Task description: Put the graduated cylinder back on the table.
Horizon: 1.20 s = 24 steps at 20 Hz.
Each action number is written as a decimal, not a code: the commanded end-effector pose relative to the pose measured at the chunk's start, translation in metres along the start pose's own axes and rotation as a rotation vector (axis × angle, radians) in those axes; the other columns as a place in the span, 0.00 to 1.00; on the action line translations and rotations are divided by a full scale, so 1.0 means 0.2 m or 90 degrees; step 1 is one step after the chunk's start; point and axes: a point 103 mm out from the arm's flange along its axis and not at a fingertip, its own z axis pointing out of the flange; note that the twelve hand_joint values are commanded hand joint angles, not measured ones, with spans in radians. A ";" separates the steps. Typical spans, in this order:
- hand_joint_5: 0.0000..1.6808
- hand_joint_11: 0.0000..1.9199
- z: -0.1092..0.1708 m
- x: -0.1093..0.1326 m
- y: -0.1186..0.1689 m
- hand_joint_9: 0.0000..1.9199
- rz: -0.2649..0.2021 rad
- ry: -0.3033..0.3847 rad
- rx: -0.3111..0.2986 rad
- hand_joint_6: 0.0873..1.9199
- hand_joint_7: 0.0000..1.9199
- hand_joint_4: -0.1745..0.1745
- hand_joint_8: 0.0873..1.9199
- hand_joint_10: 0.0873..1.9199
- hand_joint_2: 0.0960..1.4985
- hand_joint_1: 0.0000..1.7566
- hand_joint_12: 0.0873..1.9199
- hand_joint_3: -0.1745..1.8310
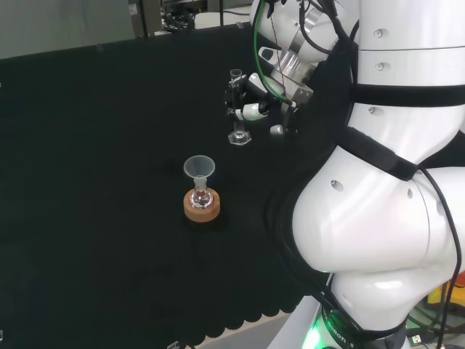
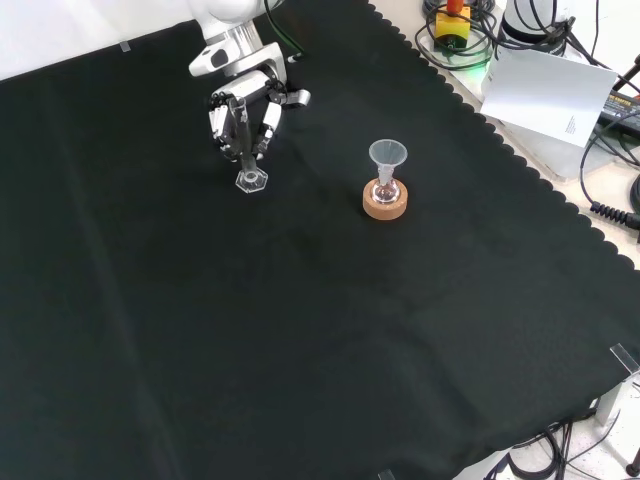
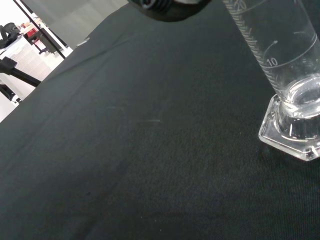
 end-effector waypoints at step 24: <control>0.48 0.48 -0.07 0.03 -0.04 0.67 -0.011 -0.033 0.034 0.40 0.47 0.34 0.28 0.00 0.71 0.66 0.52 0.00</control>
